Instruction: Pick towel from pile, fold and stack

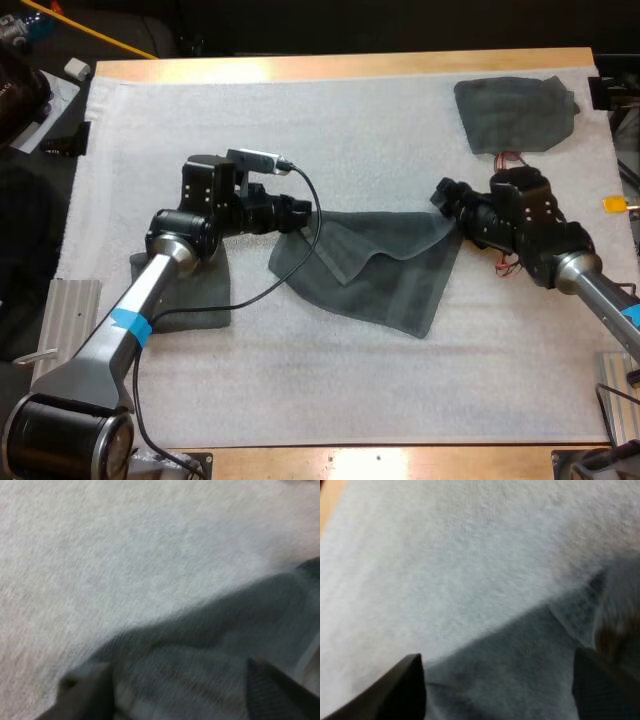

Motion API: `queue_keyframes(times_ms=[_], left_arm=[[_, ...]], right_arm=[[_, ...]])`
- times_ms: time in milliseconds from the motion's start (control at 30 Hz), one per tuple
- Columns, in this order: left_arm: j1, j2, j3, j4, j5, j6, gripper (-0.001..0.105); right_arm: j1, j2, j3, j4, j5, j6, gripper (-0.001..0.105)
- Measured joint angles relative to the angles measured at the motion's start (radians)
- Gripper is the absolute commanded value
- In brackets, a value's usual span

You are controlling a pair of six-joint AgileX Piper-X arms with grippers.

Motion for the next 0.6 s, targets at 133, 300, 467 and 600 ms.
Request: queue_keyframes(times_ms=[133,300,467,600], left_arm=[[0.019,0.0,-0.025,-0.001,0.054,-0.021,0.059],[0.044,0.0,-0.044,0.014,0.111,-0.019,0.058],[0.049,-0.024,-0.044,0.057,0.133,0.002,0.058],[0.049,-0.088,-0.047,0.124,0.116,0.046,0.058]], right_arm=[[-0.016,0.0,0.0,-0.038,-0.048,-0.014,0.057],[-0.018,-0.005,0.0,-0.047,-0.105,-0.078,0.056],[-0.018,-0.059,0.0,0.001,-0.121,-0.189,0.056],[-0.018,-0.143,0.0,0.082,-0.115,-0.302,0.056]])
